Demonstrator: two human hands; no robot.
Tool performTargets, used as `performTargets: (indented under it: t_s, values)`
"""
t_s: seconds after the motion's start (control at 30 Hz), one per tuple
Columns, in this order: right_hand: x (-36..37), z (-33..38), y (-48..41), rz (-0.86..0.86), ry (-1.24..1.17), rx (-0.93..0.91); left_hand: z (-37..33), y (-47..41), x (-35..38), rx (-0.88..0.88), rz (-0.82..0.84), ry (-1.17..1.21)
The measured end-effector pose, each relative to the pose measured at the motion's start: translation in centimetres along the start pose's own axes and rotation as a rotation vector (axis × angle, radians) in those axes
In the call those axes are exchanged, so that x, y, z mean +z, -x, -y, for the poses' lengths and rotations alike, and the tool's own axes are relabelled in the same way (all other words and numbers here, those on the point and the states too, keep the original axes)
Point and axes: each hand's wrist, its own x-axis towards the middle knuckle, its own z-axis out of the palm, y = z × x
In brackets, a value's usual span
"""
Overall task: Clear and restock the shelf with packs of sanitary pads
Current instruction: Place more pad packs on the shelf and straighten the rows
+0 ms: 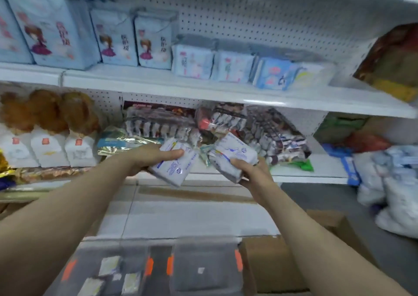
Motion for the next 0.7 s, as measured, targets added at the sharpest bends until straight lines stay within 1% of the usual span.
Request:
performTargets:
  t_s: [0.13,0.23,0.43,0.57,0.7]
  values:
    - [-6.6,5.5,3.1,-0.075,-0.04,-0.111,-7.4,0.0,5.6,0.115,0.018,-0.034]
    - [-11.0,8.2,4.8,-0.151,-0.03,-0.18,-11.4,0.1,9.7,0.182,0.052,-0.043]
    - [-18.6,11.9,6.4,-0.275,0.031,-0.267,-17.3,-0.7,16.6,0.203,0.089,-0.1]
    - [-22.7,13.9,5.9,-0.287,0.009,-0.268,-20.1,-2.1,19.7,0.205,0.098,-0.129]
    - [-26.0,15.9,3.5,-0.278,-0.033,-0.281,-23.3,-3.5,22.3,0.209,0.104,-0.09]
